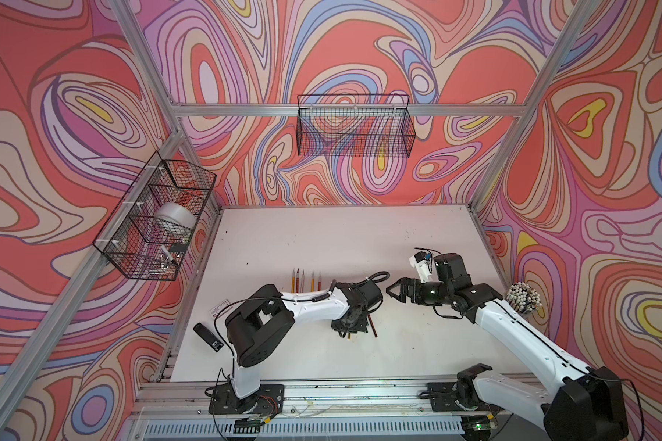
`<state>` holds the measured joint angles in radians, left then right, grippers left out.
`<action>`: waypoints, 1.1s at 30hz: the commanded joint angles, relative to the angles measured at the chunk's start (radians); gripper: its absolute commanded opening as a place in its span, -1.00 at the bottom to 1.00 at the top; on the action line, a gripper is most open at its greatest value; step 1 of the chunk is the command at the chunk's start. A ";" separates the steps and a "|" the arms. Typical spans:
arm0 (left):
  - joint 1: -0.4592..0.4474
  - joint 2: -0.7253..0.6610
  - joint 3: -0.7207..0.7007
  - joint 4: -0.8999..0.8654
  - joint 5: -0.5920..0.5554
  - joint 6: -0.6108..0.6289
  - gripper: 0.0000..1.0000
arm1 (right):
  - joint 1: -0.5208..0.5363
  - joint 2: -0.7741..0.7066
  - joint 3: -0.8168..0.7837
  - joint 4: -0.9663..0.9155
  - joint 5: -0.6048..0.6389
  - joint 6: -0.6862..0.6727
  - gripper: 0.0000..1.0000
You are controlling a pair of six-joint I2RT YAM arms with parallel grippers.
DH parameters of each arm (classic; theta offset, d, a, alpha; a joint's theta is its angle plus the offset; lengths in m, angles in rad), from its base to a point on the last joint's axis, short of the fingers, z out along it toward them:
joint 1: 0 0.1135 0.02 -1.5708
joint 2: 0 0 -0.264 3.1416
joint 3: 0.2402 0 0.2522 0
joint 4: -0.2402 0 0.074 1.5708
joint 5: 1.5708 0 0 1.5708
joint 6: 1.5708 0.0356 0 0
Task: Remove protective caps from carving knives
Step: Pick up the carving knife from the center of the board.
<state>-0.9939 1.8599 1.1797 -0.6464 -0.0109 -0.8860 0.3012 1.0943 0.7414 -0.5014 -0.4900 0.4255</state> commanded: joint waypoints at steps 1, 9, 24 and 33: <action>0.009 0.005 -0.044 -0.003 -0.006 0.012 -0.81 | -0.002 -0.018 -0.019 0.031 0.004 0.020 0.91; 0.009 -0.011 -0.053 -0.001 -0.018 0.012 -0.81 | -0.001 -0.008 -0.026 0.058 0.007 0.042 0.89; 0.040 -0.167 -0.126 0.143 0.048 0.068 -0.81 | -0.002 0.041 -0.067 0.207 -0.018 0.209 0.66; 0.057 -0.255 -0.217 0.357 0.216 0.188 -0.82 | 0.034 0.125 -0.066 0.331 -0.025 0.280 0.36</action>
<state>-0.9489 1.6260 0.9829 -0.3771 0.1410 -0.7486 0.3130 1.1904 0.6811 -0.2451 -0.5068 0.6716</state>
